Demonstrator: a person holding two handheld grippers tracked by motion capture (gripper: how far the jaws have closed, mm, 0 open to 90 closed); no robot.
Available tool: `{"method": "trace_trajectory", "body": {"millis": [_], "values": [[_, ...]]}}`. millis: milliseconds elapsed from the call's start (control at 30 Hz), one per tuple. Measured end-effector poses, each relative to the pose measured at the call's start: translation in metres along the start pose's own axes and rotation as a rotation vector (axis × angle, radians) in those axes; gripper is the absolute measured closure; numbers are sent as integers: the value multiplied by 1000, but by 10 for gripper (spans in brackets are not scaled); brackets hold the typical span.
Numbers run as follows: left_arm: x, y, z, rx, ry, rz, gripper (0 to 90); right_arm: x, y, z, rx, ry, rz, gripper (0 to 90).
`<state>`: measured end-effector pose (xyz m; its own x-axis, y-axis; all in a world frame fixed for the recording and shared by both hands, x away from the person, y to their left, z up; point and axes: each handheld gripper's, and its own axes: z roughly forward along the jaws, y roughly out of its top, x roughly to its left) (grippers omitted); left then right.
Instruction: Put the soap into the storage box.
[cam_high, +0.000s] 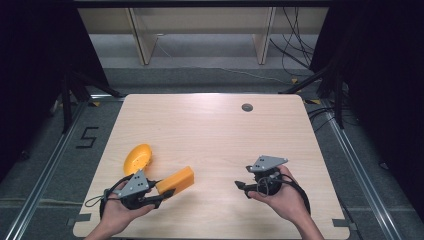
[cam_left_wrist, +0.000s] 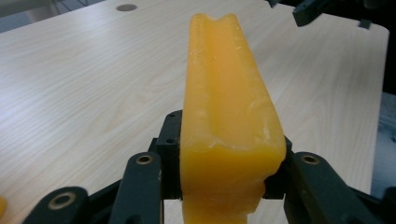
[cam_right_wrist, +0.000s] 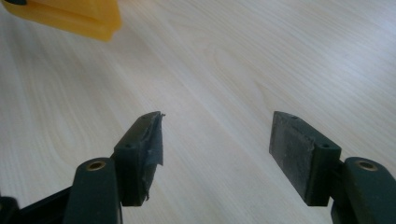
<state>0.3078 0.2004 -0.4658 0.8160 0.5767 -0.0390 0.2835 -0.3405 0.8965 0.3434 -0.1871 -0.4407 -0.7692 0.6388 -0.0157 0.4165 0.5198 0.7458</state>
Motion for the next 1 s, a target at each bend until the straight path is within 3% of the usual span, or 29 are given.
{"method": "trace_trajectory", "body": {"millis": [33, 67, 167, 233, 267, 300, 500, 533, 633, 767, 1000], "values": [[0, 0, -2, -6, 18, -15, 604, 0, -1, -1, 7, 1, 18, 363], [1, -1, -5, -19, 40, -32, 604, -2, -2, 0, 0, 7, 3, 366], [3, -2, -10, -28, 59, -44, 604, -1, -4, -2, 7, -7, 43, 368], [4, -3, -13, -36, 73, -60, 604, -3, -6, -1, -4, -12, 30, 369], [4, -3, -15, -32, 86, -60, 604, -3, -7, -1, -6, -13, 24, 369], [4, -3, -15, -32, 86, -60, 604, -2, -7, -3, 7, -22, 56, 370], [7, -6, -21, -50, 133, -87, 605, -4, -10, -3, -10, -23, 41, 369], [7, -6, -22, -47, 147, -93, 605, -3, -11, -5, -2, -26, 68, 369], [8, -6, -25, -64, 181, -104, 605, -4, -13, -4, -7, -27, 59, 368], [11, -7, -26, -78, 187, -120, 604, -5, -13, -5, -9, -26, 64, 368], [16, -9, -31, -81, 243, -126, 604, -5, -14, -7, -2, -25, 74, 366]]}}
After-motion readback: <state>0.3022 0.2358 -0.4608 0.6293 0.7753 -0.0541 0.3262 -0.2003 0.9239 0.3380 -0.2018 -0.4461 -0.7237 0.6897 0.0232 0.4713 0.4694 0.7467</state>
